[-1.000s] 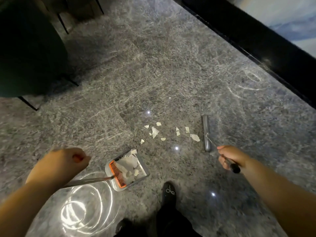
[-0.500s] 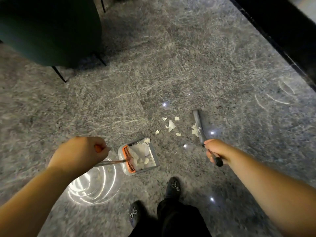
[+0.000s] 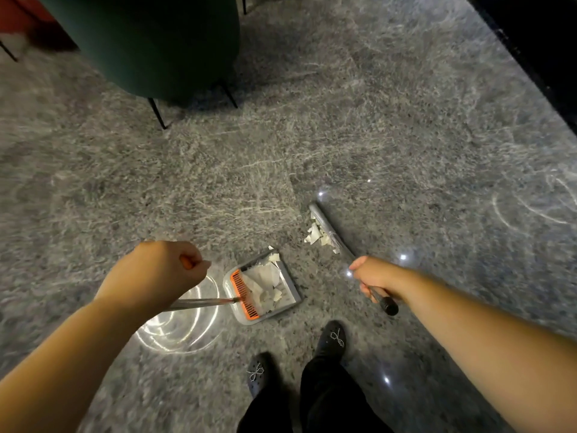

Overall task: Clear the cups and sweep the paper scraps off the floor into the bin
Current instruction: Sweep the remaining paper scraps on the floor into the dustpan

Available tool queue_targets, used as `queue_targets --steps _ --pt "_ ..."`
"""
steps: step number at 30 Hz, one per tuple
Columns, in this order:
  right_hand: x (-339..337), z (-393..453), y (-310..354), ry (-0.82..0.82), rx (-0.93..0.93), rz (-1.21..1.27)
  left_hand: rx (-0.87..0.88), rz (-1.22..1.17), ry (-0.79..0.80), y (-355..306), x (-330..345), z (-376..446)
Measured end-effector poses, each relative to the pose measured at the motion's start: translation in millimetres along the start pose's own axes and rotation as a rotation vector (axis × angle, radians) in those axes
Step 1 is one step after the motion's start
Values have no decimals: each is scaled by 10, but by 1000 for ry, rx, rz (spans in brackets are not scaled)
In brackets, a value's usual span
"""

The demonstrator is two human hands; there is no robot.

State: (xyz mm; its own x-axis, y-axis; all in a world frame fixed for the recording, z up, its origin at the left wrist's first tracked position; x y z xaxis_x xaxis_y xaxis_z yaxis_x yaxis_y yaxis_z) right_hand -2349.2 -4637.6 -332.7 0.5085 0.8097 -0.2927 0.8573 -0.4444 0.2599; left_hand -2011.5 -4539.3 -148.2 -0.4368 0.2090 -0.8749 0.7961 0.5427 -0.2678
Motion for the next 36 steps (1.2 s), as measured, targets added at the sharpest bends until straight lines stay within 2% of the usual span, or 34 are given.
queue_targets --steps 6,18,21,26,32,36 --pt "550 -162 218 51 -38 -133 -97 -55 -11 522 -161 -239" --pt "1193 -320 474 92 -63 -47 -228 -145 -78 1414 -237 -455" --pt "1221 -329 467 92 7 -3 -230 -143 -58 1493 -138 -441" --pt "1242 -193 311 68 259 -57 -213 -72 -57 1514 -85 -379" --pt "1457 -217 533 83 81 -288 -210 -103 -110 1573 -142 -300" --pt "1496 -204 529 72 73 -258 -164 -133 -117 1406 -139 -189"
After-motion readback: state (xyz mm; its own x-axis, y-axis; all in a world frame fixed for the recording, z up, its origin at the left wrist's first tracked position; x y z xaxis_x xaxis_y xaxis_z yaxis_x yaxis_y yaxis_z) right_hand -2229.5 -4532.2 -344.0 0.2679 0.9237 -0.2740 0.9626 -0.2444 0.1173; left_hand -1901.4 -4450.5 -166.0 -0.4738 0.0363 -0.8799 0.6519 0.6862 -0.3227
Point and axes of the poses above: each hand's wrist, its own z-axis towards the middle knuckle, its own x-axis out of the palm, y = z × x, the point moved 7 cm from there along z, towards the middle knuckle, and after that the axes turned 4 degrees about -z, right-handed, at the moved point
